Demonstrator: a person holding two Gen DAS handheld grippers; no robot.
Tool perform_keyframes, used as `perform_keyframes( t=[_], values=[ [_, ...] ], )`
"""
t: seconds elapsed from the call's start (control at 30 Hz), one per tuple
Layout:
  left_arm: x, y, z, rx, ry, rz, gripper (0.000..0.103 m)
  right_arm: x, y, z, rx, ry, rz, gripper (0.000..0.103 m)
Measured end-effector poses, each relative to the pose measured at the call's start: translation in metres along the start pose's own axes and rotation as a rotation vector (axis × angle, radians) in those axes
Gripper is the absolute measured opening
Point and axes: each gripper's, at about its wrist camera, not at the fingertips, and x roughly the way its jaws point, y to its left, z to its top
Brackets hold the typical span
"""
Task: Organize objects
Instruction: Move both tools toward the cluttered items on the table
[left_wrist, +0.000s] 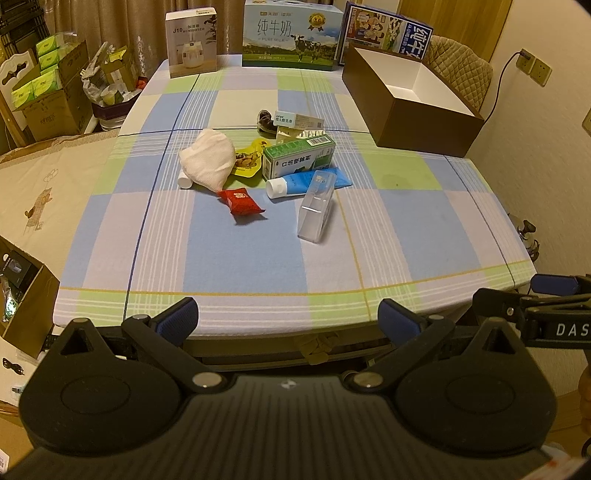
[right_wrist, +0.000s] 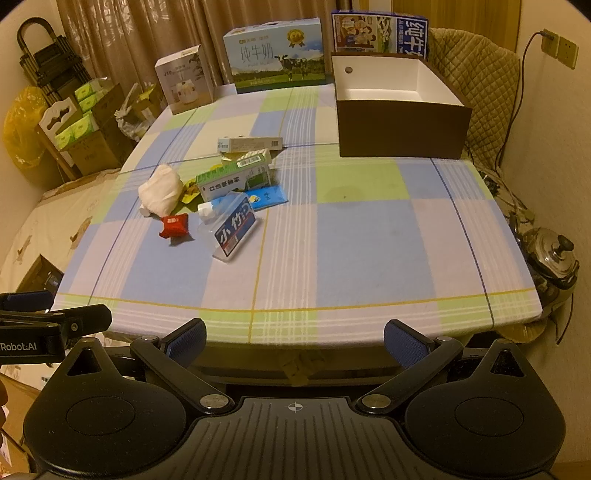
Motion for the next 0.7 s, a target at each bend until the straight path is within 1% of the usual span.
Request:
perform_keyframes(
  t=[0.7],
  values=[
    [-0.001, -0.013, 0.002, 0.002, -0.009, 0.011, 0.102, -0.005, -0.011, 0.002, 0.007, -0.017, 0.007, 0.100]
  ],
)
